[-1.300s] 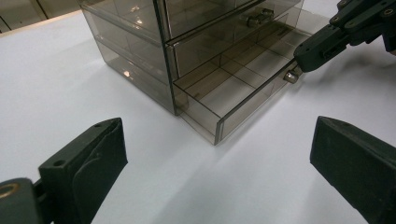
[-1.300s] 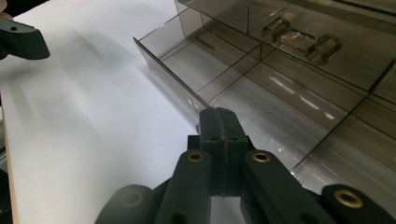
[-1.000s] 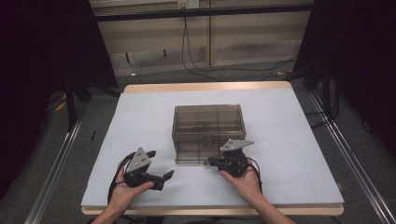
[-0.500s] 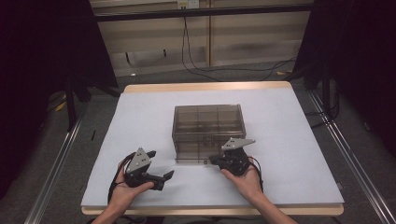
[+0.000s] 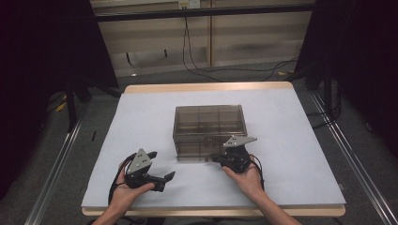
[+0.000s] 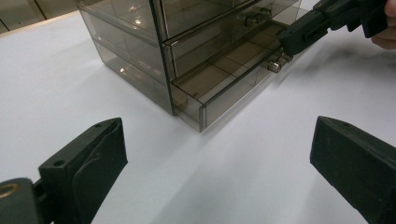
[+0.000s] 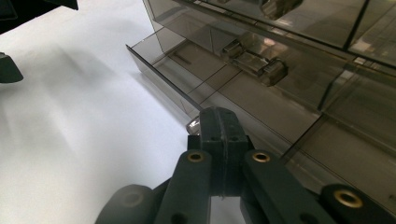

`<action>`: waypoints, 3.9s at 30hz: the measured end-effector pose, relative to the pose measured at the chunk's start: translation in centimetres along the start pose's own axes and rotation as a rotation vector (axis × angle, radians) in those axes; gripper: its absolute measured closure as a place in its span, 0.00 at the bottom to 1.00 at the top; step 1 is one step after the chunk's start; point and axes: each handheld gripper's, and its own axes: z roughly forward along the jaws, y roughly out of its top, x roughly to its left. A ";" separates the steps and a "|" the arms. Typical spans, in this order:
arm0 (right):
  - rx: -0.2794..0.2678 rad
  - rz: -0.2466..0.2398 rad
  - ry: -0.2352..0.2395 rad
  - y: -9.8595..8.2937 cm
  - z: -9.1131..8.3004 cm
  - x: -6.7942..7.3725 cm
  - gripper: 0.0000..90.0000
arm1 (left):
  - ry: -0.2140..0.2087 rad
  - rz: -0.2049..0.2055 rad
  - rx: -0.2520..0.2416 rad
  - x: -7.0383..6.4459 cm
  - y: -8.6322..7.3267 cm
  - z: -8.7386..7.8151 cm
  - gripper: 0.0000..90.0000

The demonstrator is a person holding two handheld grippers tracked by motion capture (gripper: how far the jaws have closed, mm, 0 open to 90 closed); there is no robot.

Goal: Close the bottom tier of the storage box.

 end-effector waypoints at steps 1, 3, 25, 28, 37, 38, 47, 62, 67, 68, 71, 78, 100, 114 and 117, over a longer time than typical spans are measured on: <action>0.000 0.001 -0.003 0.0 0.0 0.0 1.00 | 0.000 0.000 0.000 0.0 0.0 0.0 0.04; -0.002 0.001 -0.001 0.0 0.0 -0.1 1.00 | -0.003 0.001 0.006 0.0 0.0 0.0 0.04; -0.001 0.027 -0.036 -0.2 -0.1 -1.1 1.00 | -0.008 -0.001 0.000 0.0 0.0 0.1 0.04; -0.001 0.026 -0.038 -0.2 -0.1 -1.1 1.00 | -0.007 0.004 0.007 0.0 0.0 0.1 0.04; 0.009 0.022 -0.034 -0.2 0.0 -1.3 1.00 | -0.006 0.009 0.009 0.0 0.0 0.1 0.04; 0.009 0.022 -0.034 -0.2 0.0 -1.3 1.00 | -0.006 0.009 0.009 0.0 0.0 0.1 0.04; 0.008 0.023 -0.035 -0.2 0.0 -1.3 1.00 | -0.006 0.008 0.011 0.1 0.0 0.1 0.04; -0.003 0.015 -0.032 0.3 0.2 -1.6 1.00 | -0.002 0.002 0.005 0.0 0.0 0.0 0.04; -0.002 0.009 -0.024 0.3 0.2 -1.7 1.00 | -0.008 -0.005 0.003 0.1 -0.1 0.1 0.04; -0.001 0.009 -0.026 0.3 0.2 -1.7 1.00 | -0.008 -0.005 0.003 0.1 -0.1 0.1 0.04; 0.004 0.003 -0.029 0.3 0.2 -1.7 1.00 | -0.007 0.002 0.008 0.1 0.0 0.0 0.04; 0.007 0.008 -0.033 0.3 0.3 -1.8 1.00 | -0.007 -0.001 0.005 0.0 0.0 0.1 0.04; 0.008 0.011 -0.065 0.4 0.5 -2.6 1.00 | -0.010 -0.001 0.014 0.0 -0.1 0.2 0.04; 0.004 0.014 -0.067 0.4 0.3 -2.8 1.00 | -0.008 0.000 0.014 0.0 -0.1 0.2 0.04; -0.005 0.020 -0.055 0.3 0.2 -2.8 0.99 | -0.012 0.004 0.009 0.2 0.0 0.1 0.04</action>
